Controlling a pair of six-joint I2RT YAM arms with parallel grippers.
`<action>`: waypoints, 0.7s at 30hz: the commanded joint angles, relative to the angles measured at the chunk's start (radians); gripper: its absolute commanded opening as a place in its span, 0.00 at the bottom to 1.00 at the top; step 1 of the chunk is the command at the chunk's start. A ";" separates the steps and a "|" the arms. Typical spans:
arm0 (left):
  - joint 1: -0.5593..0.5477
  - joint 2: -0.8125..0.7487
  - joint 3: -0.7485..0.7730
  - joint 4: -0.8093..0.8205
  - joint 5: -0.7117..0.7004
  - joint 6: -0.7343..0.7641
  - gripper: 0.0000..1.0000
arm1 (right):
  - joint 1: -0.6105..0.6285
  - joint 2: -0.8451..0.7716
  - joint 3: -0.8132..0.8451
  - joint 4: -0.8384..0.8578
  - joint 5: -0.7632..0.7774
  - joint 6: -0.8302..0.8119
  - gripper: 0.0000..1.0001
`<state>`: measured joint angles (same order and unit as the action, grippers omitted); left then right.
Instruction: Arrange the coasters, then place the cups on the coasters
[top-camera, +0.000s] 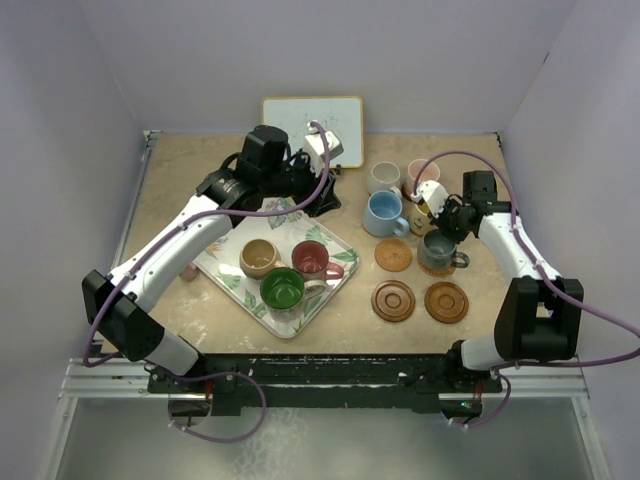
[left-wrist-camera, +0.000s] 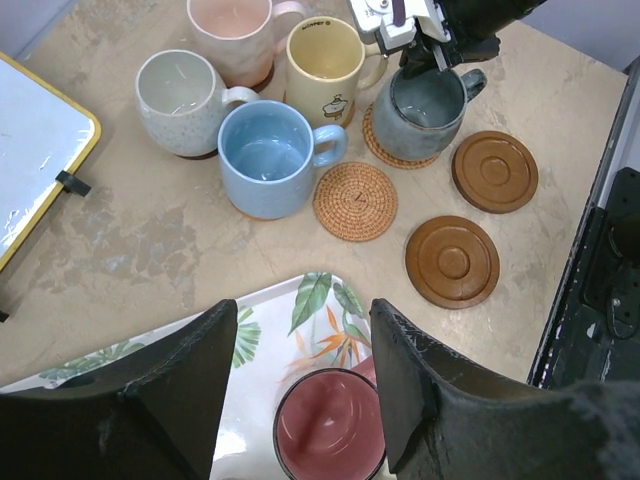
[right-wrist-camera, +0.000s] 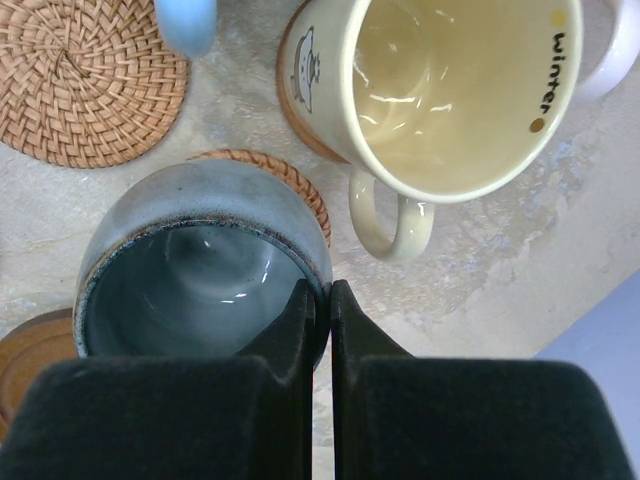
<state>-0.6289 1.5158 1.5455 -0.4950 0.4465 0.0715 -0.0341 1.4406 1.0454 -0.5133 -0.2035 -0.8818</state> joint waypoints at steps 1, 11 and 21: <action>0.000 -0.028 0.001 0.041 0.035 0.004 0.53 | -0.011 -0.021 -0.007 0.055 -0.039 -0.017 0.00; 0.001 -0.028 -0.004 0.042 0.046 0.000 0.55 | -0.031 -0.013 -0.036 0.079 -0.039 -0.035 0.00; 0.000 -0.034 -0.005 0.041 0.046 0.001 0.55 | -0.035 -0.014 -0.090 0.083 -0.019 -0.042 0.02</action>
<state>-0.6285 1.5158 1.5440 -0.4950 0.4694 0.0711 -0.0677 1.4387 0.9737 -0.4412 -0.2123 -0.9073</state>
